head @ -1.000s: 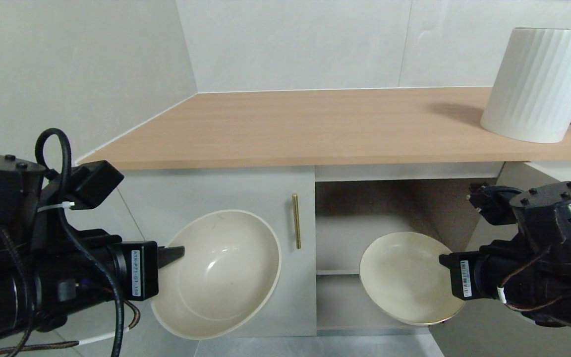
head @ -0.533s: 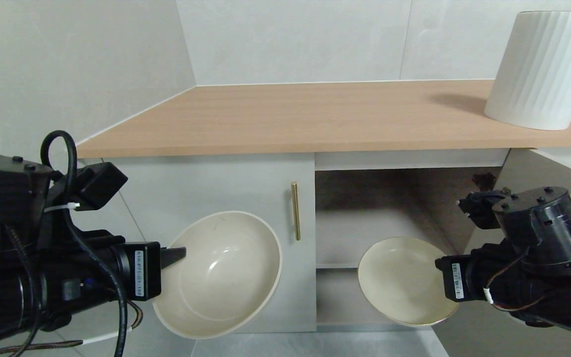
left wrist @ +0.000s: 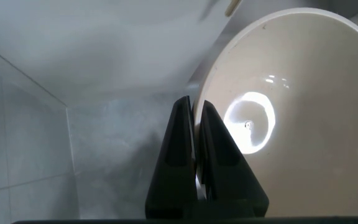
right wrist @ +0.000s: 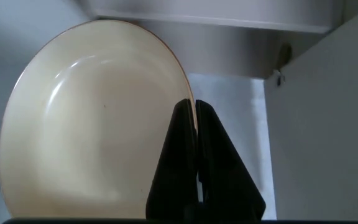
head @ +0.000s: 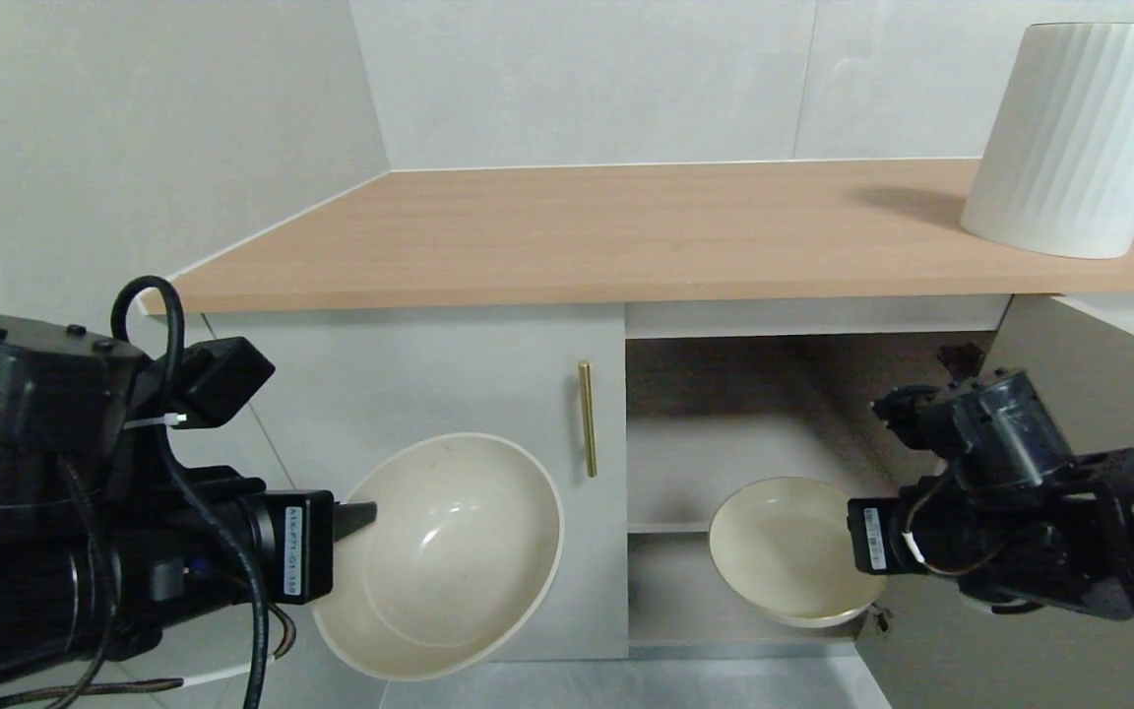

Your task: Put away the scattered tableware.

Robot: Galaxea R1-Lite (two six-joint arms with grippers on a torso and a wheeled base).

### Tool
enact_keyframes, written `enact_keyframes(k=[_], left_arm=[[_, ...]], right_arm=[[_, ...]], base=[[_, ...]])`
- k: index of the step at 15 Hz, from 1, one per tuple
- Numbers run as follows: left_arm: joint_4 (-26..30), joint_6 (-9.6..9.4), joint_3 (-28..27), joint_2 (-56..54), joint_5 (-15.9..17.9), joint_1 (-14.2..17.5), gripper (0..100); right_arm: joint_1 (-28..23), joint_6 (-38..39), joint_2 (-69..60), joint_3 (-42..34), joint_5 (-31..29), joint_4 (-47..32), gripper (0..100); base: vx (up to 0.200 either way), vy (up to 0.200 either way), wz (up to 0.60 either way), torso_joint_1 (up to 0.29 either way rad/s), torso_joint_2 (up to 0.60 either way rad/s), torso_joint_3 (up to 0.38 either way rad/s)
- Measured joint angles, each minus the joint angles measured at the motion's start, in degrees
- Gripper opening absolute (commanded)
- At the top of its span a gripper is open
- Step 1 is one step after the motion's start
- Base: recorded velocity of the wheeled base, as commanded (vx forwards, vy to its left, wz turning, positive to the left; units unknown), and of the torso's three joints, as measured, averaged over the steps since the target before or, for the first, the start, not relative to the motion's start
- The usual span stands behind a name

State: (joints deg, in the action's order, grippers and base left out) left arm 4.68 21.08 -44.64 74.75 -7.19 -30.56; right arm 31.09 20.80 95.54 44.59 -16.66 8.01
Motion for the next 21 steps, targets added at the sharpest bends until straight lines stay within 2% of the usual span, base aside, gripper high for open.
enact_keyframes(k=[6,10,13,21], left_arm=[[-0.12,-0.01,0.16,1.10,0.00,0.00,0],[-0.12,-0.01,0.21,1.87,-0.06,0.00,0],[-0.23,-0.06,0.27,2.36,-0.06,0.00,0],[-0.26,-0.09,0.27,2.76,-0.09,-0.02,0]], right_arm=[[-5.49,-0.13,20.11,15.08,-0.11,5.81,0],[-7.36,1.48,31.83,24.67,-5.06,6.22,0],[-8.30,5.10,37.71,29.00,-6.08,6.27,0],[-10.19,5.45,46.99,39.03,-12.13,6.24,0]], base=[[0.000,0.000,0.00,0.000,0.00,0.000],[0.000,0.000,0.00,0.000,0.00,0.000],[0.000,0.000,0.00,0.000,0.00,0.000],[0.000,0.000,0.00,0.000,0.00,0.000]])
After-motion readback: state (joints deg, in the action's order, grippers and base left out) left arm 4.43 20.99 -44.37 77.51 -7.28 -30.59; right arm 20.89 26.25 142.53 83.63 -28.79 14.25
